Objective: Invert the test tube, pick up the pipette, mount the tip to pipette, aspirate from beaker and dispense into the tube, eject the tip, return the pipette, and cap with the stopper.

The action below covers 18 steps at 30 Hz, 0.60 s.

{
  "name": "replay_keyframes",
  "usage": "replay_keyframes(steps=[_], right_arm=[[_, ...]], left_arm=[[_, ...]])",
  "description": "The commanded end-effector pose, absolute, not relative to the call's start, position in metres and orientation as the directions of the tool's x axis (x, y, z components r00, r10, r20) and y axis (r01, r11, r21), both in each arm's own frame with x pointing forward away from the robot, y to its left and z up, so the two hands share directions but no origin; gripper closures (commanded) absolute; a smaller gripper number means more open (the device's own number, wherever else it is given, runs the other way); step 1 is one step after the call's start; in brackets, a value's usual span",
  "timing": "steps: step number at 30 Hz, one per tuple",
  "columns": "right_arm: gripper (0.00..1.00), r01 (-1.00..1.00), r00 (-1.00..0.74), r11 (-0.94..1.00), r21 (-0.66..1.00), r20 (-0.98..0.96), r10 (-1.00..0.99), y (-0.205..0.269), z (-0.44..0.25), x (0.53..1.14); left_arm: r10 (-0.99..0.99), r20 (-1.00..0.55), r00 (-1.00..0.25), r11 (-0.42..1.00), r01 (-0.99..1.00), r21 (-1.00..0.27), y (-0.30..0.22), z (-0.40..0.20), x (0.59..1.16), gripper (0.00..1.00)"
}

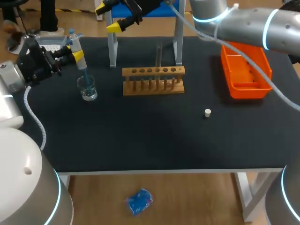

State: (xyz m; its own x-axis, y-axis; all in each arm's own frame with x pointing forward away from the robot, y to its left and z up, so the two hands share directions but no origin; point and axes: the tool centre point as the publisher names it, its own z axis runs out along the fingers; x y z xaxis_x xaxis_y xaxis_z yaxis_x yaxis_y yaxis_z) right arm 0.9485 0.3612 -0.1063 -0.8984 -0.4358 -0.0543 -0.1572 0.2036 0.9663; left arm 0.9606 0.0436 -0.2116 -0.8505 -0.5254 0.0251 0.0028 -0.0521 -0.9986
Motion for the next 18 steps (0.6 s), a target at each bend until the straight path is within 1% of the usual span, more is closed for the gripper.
replay_keyframes(steps=[1, 8, 9, 18], right_arm=[[0.00, -0.159, -0.967, 0.207, 0.965, -0.110, -0.229, 0.353, -0.106, 0.933], [0.00, -0.159, -0.967, 0.207, 0.965, -0.110, -0.229, 0.353, -0.106, 0.933], [0.00, -0.135, -0.972, 0.197, 0.971, -0.091, -0.219, 0.351, -0.106, 0.937], [0.00, -0.056, -0.997, 0.280, 0.958, -0.038, -0.070, 0.274, -0.101, 0.947]], left_arm=[[-0.527, 0.025, -0.849, -0.051, 0.002, -0.999, 0.043, -0.211, 0.960, 1.00], [-0.527, 0.025, -0.849, -0.051, 0.002, -0.999, 0.043, -0.211, 0.960, 1.00], [-0.527, 0.025, -0.849, -0.051, 0.002, -0.999, 0.043, -0.211, 0.960, 1.00], [-0.527, 0.025, -0.849, -0.051, 0.002, -0.999, 0.043, -0.211, 0.960, 1.00]])
